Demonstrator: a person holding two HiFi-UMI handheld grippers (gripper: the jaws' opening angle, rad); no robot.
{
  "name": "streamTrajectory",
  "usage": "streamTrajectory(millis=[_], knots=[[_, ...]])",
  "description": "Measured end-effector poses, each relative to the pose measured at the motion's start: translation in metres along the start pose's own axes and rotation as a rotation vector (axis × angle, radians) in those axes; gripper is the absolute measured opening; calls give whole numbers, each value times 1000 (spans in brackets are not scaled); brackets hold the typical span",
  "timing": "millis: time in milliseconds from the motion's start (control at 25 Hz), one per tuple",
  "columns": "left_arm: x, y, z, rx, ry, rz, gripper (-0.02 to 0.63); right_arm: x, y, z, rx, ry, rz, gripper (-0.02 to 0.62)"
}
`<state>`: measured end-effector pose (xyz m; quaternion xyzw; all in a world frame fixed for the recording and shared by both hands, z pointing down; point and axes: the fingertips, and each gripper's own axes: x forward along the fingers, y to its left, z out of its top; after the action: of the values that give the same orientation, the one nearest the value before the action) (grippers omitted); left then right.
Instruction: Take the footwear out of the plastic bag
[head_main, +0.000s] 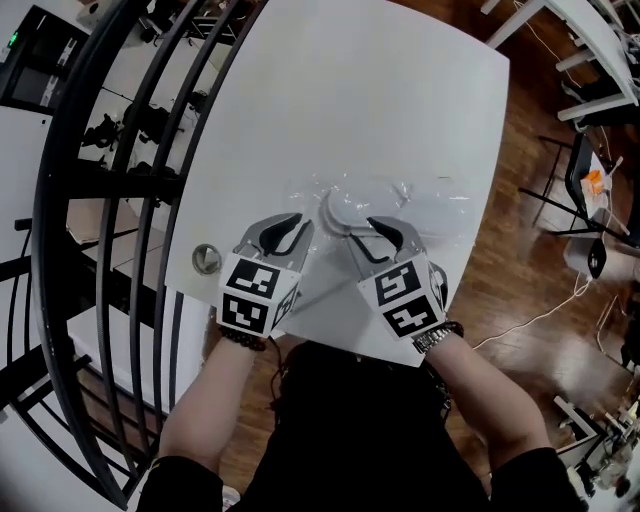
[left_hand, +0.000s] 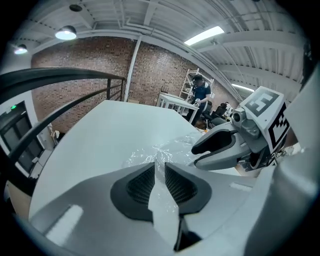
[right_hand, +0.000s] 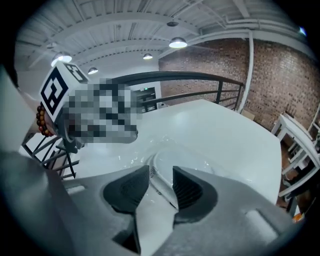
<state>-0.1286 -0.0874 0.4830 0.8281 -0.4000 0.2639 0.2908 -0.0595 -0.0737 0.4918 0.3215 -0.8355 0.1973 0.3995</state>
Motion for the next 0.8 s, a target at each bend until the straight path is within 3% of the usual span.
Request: streamTrajectory(millis=[320,400,520,800], knots=[[11,3,-8,10,49,-18,75,19,2,-18,-55,93,-27,127],[15,5,-14,5,73,-17,70,23,2,-24,-35,104,-23,87],[19,8,-22,1,97,-13,64,23,-2,-27,-17,91,-47,10],[19,1,-28,-7,146,-65,61,9,1,-22,-12,44,-54,-4]])
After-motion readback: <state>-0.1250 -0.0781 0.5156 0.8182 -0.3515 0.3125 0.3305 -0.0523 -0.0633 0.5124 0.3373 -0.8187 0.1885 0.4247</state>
